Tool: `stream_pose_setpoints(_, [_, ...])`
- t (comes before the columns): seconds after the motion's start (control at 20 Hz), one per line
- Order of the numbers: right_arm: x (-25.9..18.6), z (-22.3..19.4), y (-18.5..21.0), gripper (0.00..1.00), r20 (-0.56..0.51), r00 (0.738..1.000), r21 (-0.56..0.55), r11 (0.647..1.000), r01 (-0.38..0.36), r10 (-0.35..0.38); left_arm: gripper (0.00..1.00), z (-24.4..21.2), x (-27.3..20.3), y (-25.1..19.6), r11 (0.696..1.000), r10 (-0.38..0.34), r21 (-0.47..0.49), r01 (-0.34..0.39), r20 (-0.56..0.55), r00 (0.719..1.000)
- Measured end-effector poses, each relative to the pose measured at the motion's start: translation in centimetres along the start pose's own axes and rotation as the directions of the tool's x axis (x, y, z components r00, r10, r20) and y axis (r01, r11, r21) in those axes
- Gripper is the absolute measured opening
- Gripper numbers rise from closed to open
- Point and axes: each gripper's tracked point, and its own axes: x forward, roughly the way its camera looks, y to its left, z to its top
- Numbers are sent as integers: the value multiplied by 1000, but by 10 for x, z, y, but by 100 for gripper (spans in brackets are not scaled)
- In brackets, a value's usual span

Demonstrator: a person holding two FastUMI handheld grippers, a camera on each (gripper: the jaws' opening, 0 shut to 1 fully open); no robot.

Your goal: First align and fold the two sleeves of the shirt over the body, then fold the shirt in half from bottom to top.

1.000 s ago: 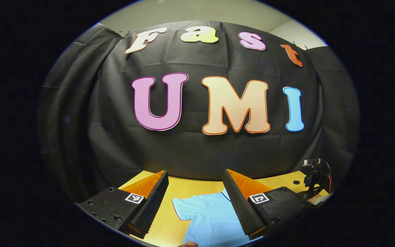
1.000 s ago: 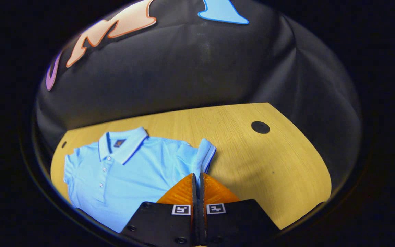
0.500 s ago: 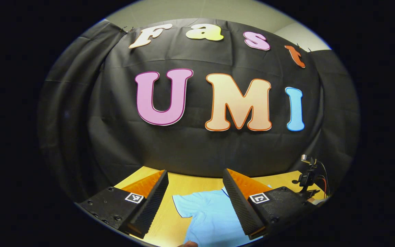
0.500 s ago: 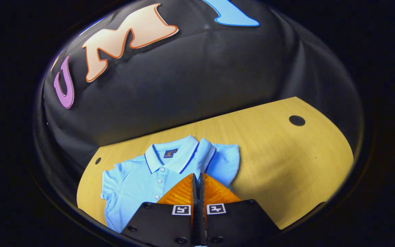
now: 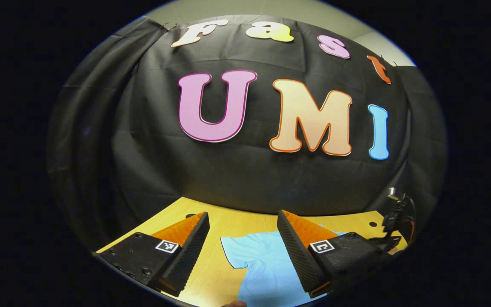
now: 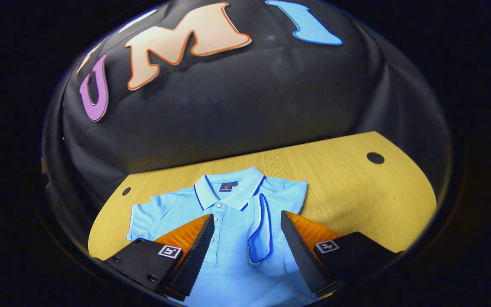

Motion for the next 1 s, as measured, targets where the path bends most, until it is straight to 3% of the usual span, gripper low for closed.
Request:
stream_pose_setpoints(0.5, [-109, -8, -29, 97, 22, 1000, -36, 999, 6, -5, 95, -80, 76, 7, 997, 36, -57, -46, -169, 985])
stream_pose_setpoints(0.95, [-161, -3, -20, 97, 76, 997, -66, 998, -12, 17, 95, -185, 132, 34, 988, 116, -51, -147, -392, 913])
stream_pose_setpoints(1.0, [-164, -2, -20, 92, 81, 997, -68, 998, -10, 15, 96, -196, 137, 35, 988, 127, -32, -153, -413, 902])
